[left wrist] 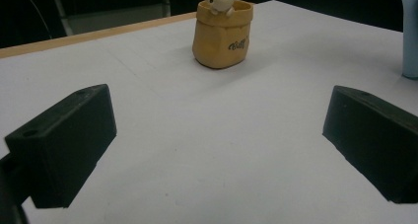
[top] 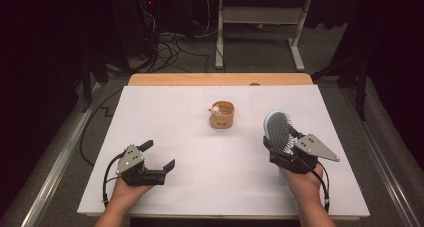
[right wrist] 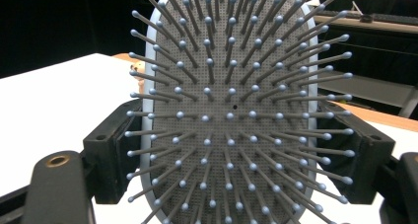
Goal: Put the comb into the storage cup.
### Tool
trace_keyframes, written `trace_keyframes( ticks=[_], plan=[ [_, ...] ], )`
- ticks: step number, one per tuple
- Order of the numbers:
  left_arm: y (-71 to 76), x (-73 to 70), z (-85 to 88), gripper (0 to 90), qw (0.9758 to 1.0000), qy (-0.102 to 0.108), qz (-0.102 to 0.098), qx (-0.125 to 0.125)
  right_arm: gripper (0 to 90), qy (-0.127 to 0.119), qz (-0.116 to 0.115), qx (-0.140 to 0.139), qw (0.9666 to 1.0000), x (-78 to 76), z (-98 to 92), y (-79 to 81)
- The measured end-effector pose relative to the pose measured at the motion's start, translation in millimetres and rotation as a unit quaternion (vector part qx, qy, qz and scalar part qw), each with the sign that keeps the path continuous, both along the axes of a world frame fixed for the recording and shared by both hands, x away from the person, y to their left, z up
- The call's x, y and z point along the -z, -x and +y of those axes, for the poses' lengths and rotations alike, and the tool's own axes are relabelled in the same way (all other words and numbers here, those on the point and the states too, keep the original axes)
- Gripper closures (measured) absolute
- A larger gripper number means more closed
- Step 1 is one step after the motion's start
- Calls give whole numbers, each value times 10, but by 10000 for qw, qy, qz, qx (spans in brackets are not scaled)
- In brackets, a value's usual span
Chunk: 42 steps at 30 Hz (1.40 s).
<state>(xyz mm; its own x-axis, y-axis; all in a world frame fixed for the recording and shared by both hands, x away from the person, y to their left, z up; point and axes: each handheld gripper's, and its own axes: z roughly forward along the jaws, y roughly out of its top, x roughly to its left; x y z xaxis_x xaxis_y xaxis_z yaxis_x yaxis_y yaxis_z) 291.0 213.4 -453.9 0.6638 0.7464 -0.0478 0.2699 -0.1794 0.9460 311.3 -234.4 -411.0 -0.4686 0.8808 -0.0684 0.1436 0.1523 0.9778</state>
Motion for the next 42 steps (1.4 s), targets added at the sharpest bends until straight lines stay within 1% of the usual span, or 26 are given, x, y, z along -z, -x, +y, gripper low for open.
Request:
trace_keyframes(
  ticks=[3,5,10,12,15,17,20,23,26,30,38,42],
  plan=[
    [-22,-11,-15,0,10000,70,24,-16,207,-9,8,-8,10000,1,1,-2],
    [-64,-38,-42,0,9999,20,67,-92,207,-24,29,-24,10000,1,5,0],
    [-147,-108,-94,1,9999,18,125,-88,207,-64,42,-57,10000,-3,6,1],
    [-183,-130,-126,0,9999,40,124,-10,207,-67,28,-65,10000,-6,2,4],
    [-242,-164,-220,0,9998,-114,133,68,207,-84,41,-53,9999,-6,-4,0],
    [-272,-194,-298,0,9998,-166,72,112,207,-69,60,-39,10000,-5,-1,3],
    [-329,-228,-406,0,9996,-171,2,211,207,-54,30,-40,10000,-12,4,11],
    [-399,-229,-500,0,9996,-61,34,262,207,-28,-3,-17,10000,-18,9,15],
    [-445,-229,-597,0,9994,-95,31,318,207,-15,4,-7,10000,-12,5,19],
    [-489,-230,-705,2,9991,-85,8,416,207,-26,-3,11,10000,-13,-5,23],
    [-567,-228,-875,11,9985,33,-16,554,207,-1,-35,22,10000,-18,1,26],
    [-576,-206,-922,10,9982,15,16,605,207,19,-58,23,10000,-26,4,44]
  ],
)
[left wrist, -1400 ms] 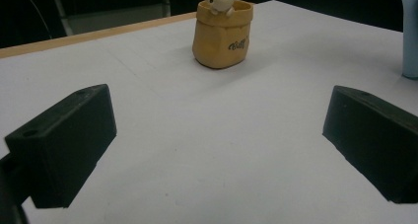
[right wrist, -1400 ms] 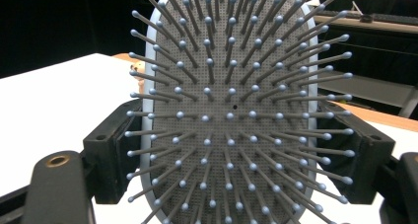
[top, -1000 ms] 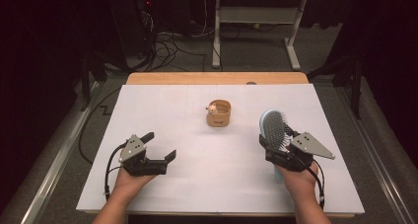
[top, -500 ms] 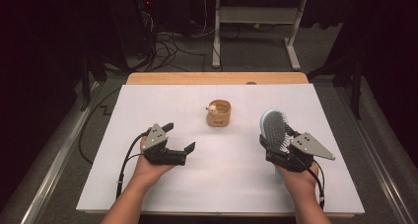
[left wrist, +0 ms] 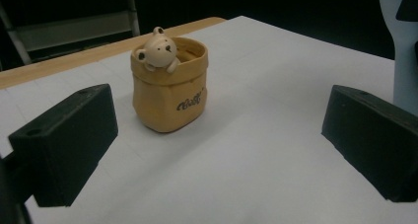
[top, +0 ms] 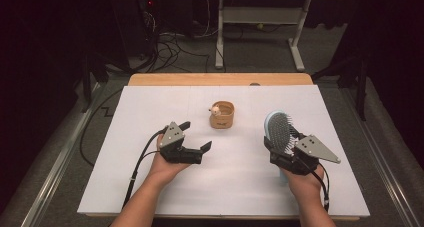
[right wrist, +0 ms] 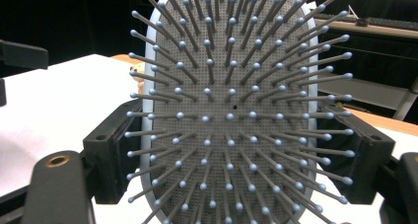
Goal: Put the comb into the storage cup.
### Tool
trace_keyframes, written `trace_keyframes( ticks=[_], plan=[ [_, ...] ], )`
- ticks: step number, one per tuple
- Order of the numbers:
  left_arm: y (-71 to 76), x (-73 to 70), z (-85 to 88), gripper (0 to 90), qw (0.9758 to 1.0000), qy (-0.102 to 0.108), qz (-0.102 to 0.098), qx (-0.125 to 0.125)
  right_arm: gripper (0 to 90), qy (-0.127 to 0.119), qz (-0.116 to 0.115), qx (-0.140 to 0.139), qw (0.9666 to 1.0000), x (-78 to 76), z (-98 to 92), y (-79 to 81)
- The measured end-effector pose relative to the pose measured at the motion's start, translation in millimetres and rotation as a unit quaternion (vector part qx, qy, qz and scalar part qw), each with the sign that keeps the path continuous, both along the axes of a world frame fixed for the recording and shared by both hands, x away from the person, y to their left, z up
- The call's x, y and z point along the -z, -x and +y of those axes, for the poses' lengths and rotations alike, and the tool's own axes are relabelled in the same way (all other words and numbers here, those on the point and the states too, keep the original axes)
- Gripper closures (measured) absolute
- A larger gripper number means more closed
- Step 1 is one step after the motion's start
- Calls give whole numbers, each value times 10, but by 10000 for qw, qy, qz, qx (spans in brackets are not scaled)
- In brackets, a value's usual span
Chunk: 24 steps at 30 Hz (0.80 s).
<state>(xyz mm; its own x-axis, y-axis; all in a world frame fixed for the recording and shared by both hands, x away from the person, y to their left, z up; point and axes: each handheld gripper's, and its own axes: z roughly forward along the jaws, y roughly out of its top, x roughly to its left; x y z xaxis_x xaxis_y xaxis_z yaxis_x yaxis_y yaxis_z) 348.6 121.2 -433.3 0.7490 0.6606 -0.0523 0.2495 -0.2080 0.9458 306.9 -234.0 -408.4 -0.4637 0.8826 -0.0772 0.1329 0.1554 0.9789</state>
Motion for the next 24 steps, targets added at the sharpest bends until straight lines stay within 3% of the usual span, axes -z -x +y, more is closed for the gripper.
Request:
trace_keyframes(
  ticks=[5,15,24],
  plan=[
    [37,45,-32,0,9999,-50,92,121,207,23,-10,-6,10000,3,16,7],
    [120,50,-16,0,9996,-197,34,198,207,62,-21,-80,9999,9,101,17],
    [172,14,-17,3,9995,-85,-12,297,207,120,-67,-156,9998,-6,161,13]
  ],
)
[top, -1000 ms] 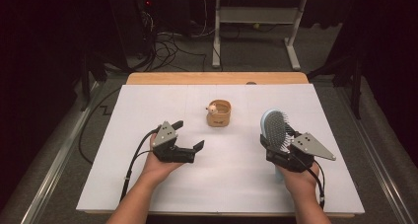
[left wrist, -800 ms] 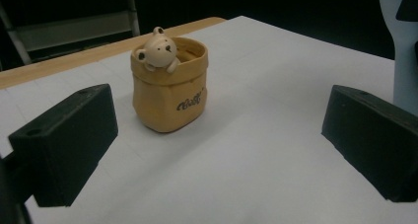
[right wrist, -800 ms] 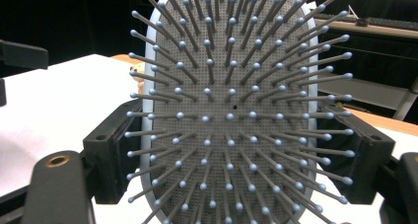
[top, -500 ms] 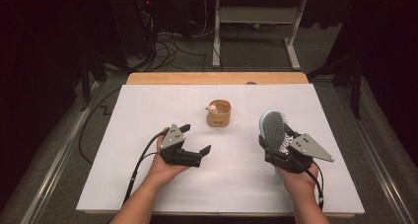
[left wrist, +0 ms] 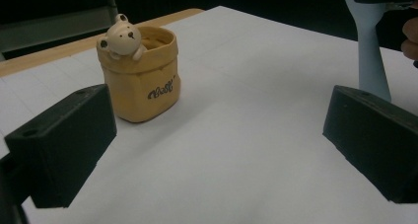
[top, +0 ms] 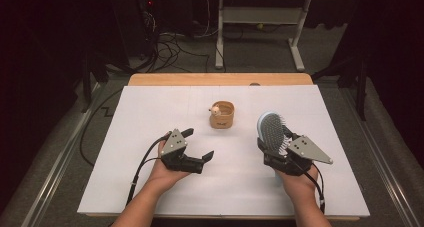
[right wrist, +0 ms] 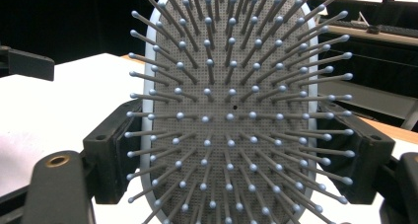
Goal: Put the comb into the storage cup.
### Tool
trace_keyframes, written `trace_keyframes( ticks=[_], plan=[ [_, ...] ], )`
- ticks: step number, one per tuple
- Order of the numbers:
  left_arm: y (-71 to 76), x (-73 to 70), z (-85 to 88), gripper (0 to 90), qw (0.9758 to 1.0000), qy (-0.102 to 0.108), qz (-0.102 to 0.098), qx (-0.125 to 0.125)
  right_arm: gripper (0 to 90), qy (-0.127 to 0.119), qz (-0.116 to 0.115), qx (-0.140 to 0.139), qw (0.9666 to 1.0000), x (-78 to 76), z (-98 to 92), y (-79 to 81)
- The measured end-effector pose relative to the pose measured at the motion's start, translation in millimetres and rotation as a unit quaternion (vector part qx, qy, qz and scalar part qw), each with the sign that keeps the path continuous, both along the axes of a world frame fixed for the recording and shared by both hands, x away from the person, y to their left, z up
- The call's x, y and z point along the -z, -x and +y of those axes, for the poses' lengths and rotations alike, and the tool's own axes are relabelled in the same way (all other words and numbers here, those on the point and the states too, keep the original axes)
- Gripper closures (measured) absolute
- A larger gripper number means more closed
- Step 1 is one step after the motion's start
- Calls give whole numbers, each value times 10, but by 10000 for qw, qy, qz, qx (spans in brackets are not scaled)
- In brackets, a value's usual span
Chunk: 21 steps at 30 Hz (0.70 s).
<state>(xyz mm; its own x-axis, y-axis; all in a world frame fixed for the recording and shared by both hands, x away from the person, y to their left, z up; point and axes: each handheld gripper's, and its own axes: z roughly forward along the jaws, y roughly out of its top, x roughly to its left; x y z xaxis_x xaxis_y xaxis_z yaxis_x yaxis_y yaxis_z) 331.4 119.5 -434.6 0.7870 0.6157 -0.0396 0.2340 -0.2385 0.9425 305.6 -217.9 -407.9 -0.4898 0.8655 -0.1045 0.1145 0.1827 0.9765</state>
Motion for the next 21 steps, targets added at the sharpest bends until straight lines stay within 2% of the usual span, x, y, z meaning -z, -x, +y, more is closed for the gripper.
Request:
trace_keyframes(
  ticks=[7,11,17,21],
  plan=[
    [8,-20,15,5,10000,69,10,-13,207,10,-31,-71,10000,-16,65,-3],
    [9,-36,33,8,9999,108,-17,-33,207,-81,-14,-138,9999,-47,115,-12],
    [6,-45,51,8,9999,121,-12,-48,207,-18,-70,-192,9998,-84,202,-65],
    [10,-53,45,9,9997,229,44,-6,207,43,-117,-234,9996,-113,266,-118]
  ],
)
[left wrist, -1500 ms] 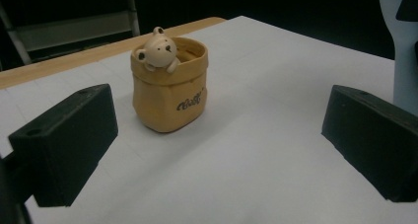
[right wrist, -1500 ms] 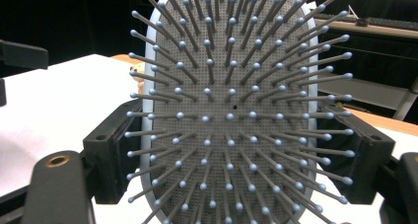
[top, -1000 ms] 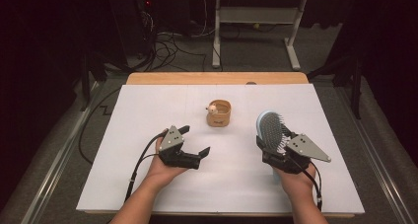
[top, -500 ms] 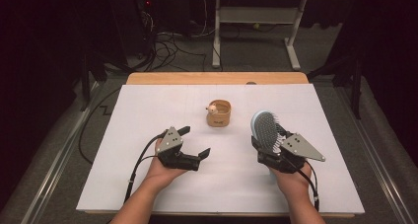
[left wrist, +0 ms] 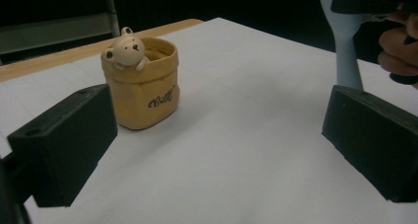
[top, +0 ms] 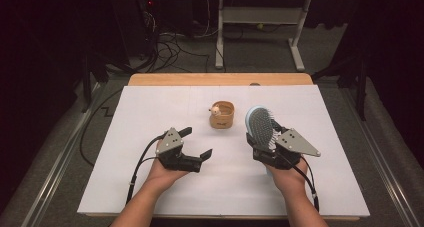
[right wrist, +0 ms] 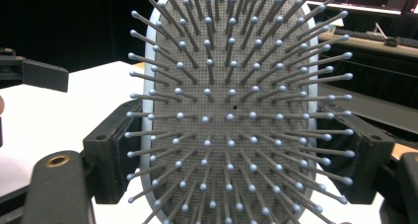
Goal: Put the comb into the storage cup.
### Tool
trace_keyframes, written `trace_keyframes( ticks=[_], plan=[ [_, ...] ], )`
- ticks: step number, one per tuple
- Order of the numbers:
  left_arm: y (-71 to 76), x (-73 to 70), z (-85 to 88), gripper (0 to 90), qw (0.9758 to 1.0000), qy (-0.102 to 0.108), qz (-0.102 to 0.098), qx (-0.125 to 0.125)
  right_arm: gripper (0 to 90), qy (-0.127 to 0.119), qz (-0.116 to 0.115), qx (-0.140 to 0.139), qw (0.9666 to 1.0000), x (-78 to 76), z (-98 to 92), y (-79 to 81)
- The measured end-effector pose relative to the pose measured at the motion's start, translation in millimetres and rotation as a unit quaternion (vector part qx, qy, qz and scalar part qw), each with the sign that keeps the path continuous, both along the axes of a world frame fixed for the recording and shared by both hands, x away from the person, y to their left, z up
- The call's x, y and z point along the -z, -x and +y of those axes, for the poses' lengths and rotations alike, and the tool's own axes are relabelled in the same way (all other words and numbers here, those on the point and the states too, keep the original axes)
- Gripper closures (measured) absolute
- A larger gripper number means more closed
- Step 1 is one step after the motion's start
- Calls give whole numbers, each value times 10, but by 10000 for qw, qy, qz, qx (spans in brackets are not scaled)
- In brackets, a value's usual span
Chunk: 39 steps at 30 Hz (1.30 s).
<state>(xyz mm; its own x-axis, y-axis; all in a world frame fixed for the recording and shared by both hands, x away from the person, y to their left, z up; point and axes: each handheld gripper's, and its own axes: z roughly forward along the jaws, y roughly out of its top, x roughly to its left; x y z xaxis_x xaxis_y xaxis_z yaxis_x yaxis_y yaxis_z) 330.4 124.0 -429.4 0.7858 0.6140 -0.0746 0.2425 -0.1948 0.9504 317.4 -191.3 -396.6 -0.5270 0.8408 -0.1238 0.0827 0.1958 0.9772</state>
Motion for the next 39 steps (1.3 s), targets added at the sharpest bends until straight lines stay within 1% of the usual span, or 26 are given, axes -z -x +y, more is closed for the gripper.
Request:
trace_keyframes(
  ticks=[4,5,6,8,13,16,18,19,22,25,28,31,32,33,34,36,39],
  plan=[
    [-11,28,-8,8,9999,-155,-6,-46,207,46,-34,-36,10000,-23,79,-78],
    [-16,37,-9,7,9998,-177,30,-50,207,39,-46,-45,10000,-24,104,-96],
    [-21,42,-10,7,9998,-168,57,-41,207,10,-50,-61,10000,-24,128,-116],
    [-18,43,-14,6,9998,-172,39,-44,207,-18,-49,-97,9999,-24,179,-155],
    [-8,36,-13,6,9998,-173,30,-45,207,34,-146,-201,9997,-23,308,-203],
    [-6,31,-5,7,9998,-179,-1,-61,207,39,-190,-247,9995,-6,370,-193],
    [-13,29,9,8,9998,-160,31,-75,207,41,-184,-299,9994,8,398,-176],
    [-11,25,13,8,9999,-149,27,-80,207,72,-201,-337,9992,5,414,-156],
    [0,2,29,8,9999,-84,-2,-84,207,47,-223,-397,9990,-5,433,-98],
    [4,-5,37,9,9999,-54,12,-86,207,168,-276,-393,9987,23,448,-55],
    [13,-15,37,10,10000,-25,9,-83,207,247,-194,-391,9987,92,440,-49],
    [24,-51,48,20,9999,56,14,-92,207,333,-76,-371,9987,174,431,-55],
    [24,-51,48,23,9999,56,14,-92,207,333,-76,-371,9987,174,431,-55],
    [35,-89,61,25,9998,102,-21,-140,207,323,-93,-376,9987,194,433,-41],
    [42,-110,72,25,9998,122,-41,-140,207,337,-101,-377,9987,191,438,-34],
    [52,-136,79,25,9998,130,-61,-132,207,288,-112,-432,9986,182,453,-15],
    [74,-181,75,20,9998,157,-71,-91,207,321,-149,-458,9983,175,484,0]
  ],
)
